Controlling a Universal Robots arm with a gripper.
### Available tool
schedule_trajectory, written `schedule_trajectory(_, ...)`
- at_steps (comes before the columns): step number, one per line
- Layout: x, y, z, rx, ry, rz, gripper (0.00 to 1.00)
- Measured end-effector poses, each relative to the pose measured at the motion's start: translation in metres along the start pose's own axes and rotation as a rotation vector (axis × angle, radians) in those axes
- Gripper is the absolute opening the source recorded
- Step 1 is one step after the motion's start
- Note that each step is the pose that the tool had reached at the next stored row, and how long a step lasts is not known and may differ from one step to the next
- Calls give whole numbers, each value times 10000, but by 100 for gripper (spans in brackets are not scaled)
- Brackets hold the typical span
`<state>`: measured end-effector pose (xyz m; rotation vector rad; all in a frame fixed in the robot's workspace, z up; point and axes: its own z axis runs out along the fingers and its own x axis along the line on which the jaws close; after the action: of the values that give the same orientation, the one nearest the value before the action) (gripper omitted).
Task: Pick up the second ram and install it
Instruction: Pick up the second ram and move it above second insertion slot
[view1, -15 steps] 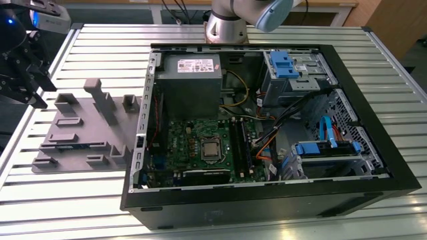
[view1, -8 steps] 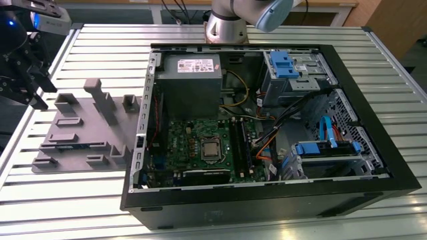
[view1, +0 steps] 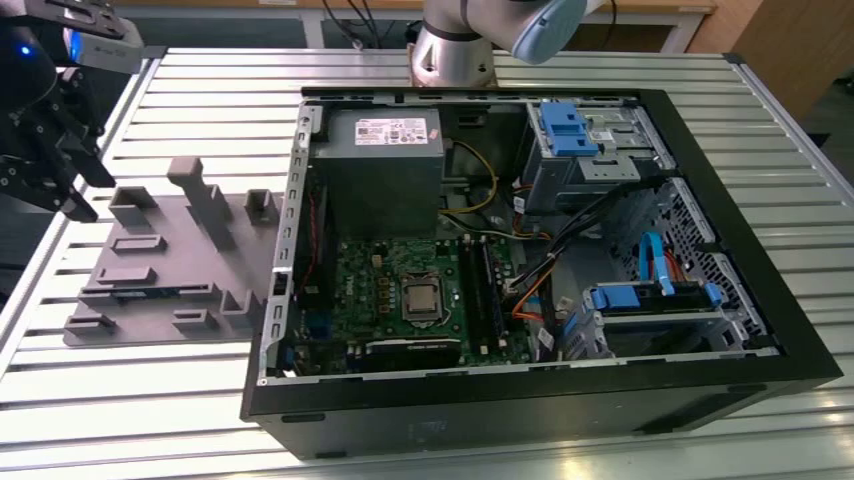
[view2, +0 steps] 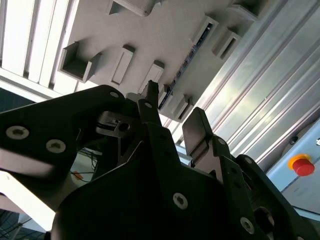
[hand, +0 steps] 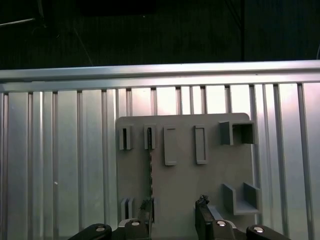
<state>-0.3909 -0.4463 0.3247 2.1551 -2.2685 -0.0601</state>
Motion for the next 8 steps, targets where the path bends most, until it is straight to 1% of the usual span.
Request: schedule_trajectory(8, 5, -1, 32, -2, 3, -40, 47)
